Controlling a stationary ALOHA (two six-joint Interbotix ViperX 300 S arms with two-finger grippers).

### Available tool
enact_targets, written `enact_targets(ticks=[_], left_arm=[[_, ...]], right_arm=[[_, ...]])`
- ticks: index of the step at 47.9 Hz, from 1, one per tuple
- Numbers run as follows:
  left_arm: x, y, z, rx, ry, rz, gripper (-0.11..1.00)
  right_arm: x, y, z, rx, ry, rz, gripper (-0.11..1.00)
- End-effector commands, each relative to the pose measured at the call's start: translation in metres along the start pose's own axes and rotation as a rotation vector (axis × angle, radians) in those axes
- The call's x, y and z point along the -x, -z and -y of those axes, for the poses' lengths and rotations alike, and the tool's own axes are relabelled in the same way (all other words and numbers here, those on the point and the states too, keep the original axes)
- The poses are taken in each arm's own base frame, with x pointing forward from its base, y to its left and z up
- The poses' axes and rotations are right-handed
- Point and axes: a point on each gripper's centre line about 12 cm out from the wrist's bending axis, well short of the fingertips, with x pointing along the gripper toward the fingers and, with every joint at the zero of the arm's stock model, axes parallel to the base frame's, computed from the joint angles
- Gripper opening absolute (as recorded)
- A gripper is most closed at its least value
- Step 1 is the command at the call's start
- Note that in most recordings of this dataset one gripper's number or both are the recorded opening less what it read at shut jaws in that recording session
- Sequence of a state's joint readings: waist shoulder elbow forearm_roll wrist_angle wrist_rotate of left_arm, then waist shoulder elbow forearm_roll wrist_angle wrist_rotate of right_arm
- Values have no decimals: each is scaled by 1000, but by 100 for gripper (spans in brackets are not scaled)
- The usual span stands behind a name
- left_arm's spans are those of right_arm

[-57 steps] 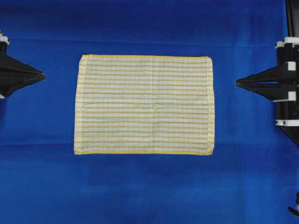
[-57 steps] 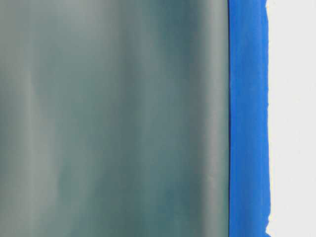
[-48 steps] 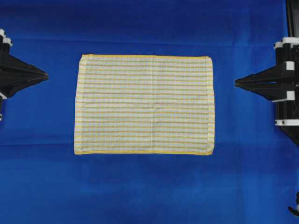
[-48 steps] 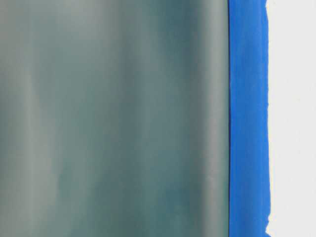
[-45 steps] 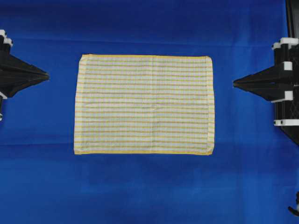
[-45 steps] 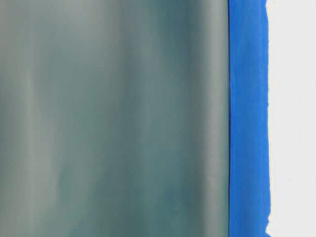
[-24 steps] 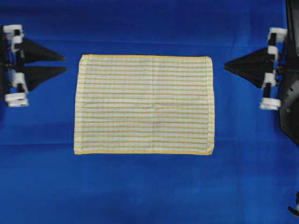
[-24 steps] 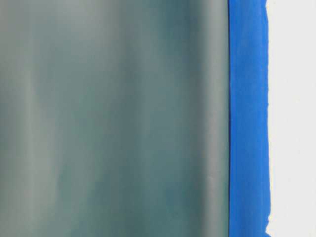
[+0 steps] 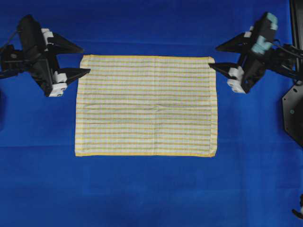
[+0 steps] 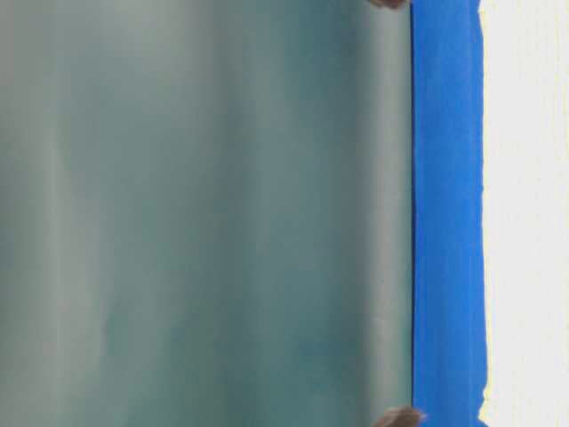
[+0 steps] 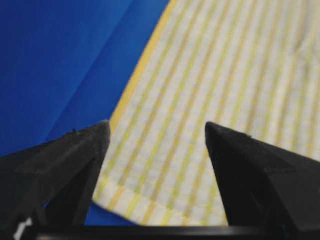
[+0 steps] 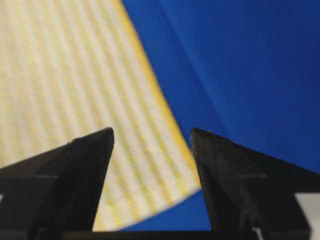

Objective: Fold the yellow towel.
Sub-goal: 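Move both grippers to the far corners of the yellow-striped towel and grasp them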

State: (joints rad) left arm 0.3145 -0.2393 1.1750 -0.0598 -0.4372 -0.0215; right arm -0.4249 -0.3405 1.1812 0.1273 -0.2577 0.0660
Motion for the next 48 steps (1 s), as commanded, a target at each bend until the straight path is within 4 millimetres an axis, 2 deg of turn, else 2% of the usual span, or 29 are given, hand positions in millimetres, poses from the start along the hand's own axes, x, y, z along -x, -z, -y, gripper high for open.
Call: enact_targets(ticks=[1, 10, 19, 29, 36, 40, 48], left_arm=[[-11, 2, -7, 12, -24, -8, 71], [-24, 22, -22, 36, -74, -69, 71], [-33, 37, -33, 52, -107, -94, 71], [-37, 43, -41, 64, -129, -117, 70], [-39, 46, -41, 67, -131, -137, 65], [-41, 50, -40, 65, -127, -163, 55], [-47, 52, -35, 44, -112, -188, 14]], right_arm=[[-12, 4, 8, -15, 31, -5, 64], [-30, 19, 18, -23, 66, -38, 64], [-38, 28, 28, -40, 99, -60, 63], [-44, 33, 31, -41, 110, -64, 62], [-48, 37, 32, -45, 116, -71, 57], [-50, 40, 33, -44, 118, -82, 48], [-49, 43, 33, -44, 120, -89, 10]])
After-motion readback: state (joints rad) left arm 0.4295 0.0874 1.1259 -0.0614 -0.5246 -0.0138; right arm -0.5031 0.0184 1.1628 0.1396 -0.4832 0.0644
